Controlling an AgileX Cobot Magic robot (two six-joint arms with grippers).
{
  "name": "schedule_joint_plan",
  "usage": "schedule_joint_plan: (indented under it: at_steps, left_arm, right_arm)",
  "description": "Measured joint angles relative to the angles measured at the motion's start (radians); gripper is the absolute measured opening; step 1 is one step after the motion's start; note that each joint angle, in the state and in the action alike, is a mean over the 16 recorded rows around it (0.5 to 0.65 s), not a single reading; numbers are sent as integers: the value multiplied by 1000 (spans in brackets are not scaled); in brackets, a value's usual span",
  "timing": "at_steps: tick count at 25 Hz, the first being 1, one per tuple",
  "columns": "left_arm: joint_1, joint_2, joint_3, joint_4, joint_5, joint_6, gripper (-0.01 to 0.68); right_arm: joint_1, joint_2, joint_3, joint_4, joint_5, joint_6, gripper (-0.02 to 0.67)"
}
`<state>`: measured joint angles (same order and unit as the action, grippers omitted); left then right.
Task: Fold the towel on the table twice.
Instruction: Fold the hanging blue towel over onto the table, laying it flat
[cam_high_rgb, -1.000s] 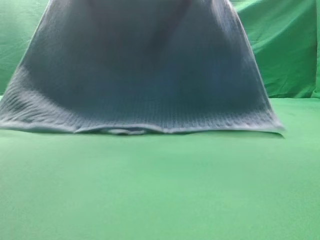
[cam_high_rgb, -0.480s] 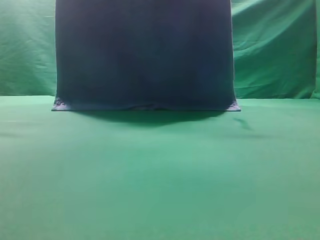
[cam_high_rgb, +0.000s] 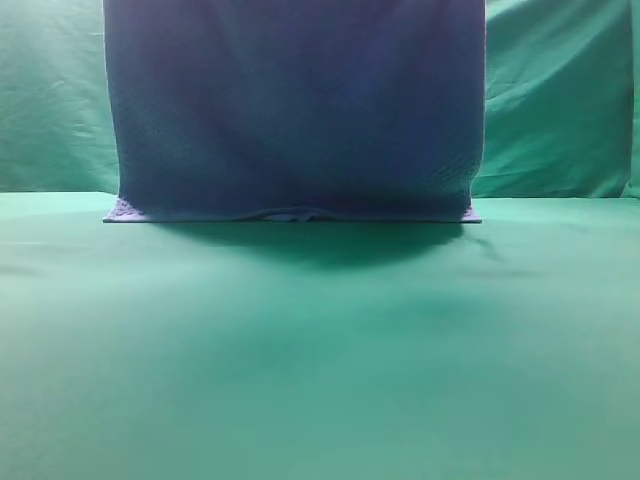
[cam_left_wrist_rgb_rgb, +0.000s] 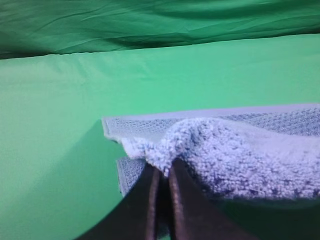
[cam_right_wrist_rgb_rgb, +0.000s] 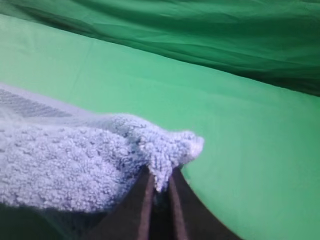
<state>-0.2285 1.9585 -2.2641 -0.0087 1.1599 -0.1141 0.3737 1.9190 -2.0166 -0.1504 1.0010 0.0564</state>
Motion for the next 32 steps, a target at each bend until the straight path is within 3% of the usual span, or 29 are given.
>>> schedule_joint_plan:
  at_steps: [7,19,32]
  left_arm:
    - [-35,-144,254,13,-100,-3,0]
    - [-73,-627,960,-15,-378,-8,0]
    - [-79,-1061,1517,-166,-431,-16,0]
  right_arm:
    - [10,-155,238,-20,-68,45,0]
    - [44,-468,653,-5,-198,109,0]
    - [224,-777,1079,9,-189,266,0]
